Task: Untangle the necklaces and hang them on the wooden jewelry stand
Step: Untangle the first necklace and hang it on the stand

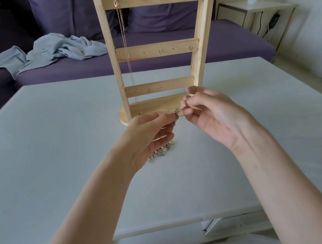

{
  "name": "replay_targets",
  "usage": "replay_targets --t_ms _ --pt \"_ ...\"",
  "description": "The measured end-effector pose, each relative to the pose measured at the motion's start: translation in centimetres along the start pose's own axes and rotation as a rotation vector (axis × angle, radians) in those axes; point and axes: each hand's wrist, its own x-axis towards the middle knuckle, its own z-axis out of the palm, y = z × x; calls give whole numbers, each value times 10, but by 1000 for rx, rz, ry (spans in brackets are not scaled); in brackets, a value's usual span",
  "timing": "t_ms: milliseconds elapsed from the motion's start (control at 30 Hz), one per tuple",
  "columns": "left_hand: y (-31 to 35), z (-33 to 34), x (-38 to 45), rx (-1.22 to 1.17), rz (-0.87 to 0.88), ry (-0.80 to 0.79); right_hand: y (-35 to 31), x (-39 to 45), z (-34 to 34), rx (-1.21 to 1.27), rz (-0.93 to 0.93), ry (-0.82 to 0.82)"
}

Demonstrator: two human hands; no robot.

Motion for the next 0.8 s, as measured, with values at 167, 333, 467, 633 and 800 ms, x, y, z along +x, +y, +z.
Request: replay_targets --t_ms 167,333,467,633,800 --pt "4 2 -2 -153 -37 20 -2 0 1 215 79 -93" --pt "7 1 -1 -138 62 69 0 -2 -5 -423 -29 -50" --pt "4 1 -1 329 260 153 3 -5 -4 -728 -43 -39" --pt "2 1 0 502 283 173 3 -5 -4 -750 -27 21" --pt "0 3 -3 654 264 100 2 -4 -3 -585 1 53"
